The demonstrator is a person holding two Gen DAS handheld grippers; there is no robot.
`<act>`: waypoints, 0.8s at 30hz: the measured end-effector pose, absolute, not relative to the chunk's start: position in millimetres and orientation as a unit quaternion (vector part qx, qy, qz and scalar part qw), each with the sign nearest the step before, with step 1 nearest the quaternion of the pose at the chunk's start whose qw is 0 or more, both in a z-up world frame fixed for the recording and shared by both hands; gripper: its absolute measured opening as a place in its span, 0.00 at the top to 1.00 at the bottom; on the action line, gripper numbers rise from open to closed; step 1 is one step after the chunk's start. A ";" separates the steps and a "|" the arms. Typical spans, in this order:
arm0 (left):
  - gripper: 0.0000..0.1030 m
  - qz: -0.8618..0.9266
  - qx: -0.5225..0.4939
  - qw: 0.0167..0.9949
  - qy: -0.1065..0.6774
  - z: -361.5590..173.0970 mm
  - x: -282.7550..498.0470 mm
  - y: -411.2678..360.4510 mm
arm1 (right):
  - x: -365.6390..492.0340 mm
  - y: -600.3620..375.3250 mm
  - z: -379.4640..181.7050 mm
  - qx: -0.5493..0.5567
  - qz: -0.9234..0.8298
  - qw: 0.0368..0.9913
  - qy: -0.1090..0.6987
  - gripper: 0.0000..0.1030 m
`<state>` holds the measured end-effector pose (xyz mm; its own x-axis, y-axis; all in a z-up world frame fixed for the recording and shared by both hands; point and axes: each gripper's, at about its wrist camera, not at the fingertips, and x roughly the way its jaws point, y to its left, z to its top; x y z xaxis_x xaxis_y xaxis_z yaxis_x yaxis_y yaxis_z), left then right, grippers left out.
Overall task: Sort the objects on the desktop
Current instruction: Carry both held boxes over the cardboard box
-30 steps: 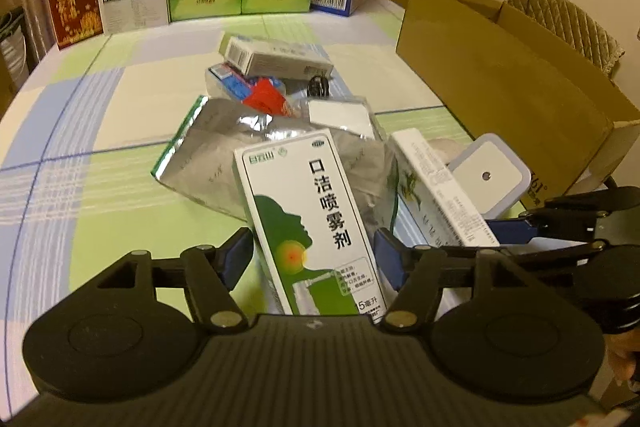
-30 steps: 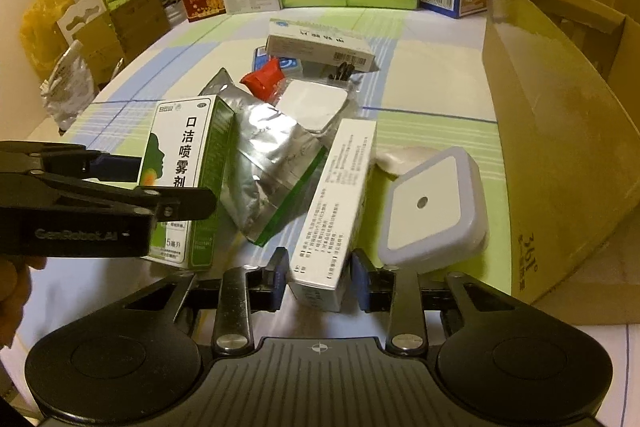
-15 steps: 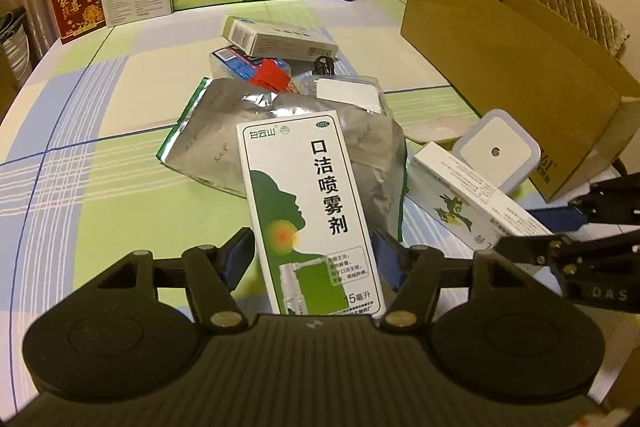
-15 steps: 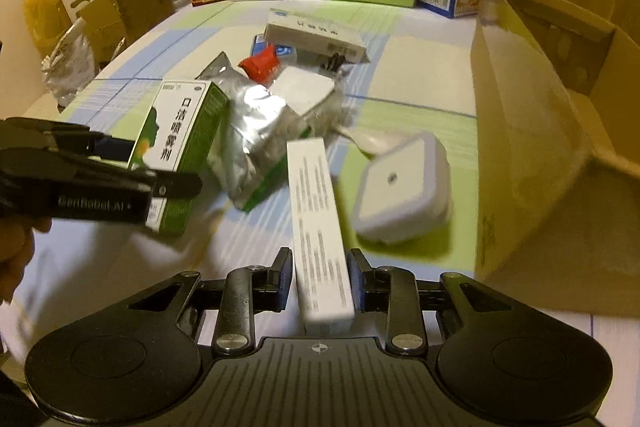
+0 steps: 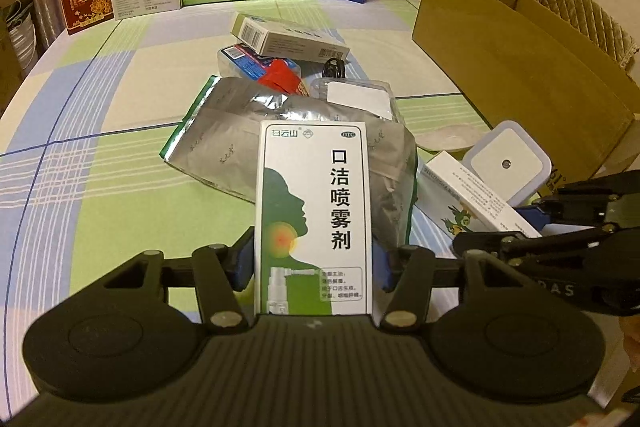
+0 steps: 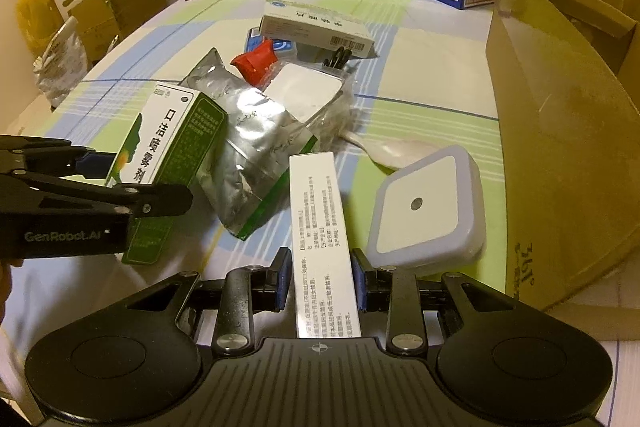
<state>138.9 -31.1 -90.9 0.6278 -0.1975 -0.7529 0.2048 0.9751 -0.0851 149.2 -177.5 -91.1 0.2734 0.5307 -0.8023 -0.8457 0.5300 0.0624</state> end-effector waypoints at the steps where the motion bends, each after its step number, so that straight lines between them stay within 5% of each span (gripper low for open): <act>1: 0.50 -0.111 0.003 0.902 0.417 -90.7 138.6 -30.6 | 147.7 -178.6 -90.3 -0.195 0.445 0.775 0.404 0.77; 15: 0.51 -0.124 0.006 0.904 0.410 -68.4 125.9 -36.4 | 127.5 -207.0 -31.9 -0.169 0.447 0.802 0.359 0.78; 24: 0.51 -0.145 0.022 0.916 0.373 -4.0 104.5 -69.4 | 135.3 -260.9 43.4 -0.121 0.428 0.839 0.315 0.78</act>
<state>104.5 -69.4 -4.0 0.6789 -0.2498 -0.6904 0.2831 0.9567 -0.0678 135.3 -260.9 43.4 0.4363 0.6411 -0.6314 -0.7935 0.6050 0.0659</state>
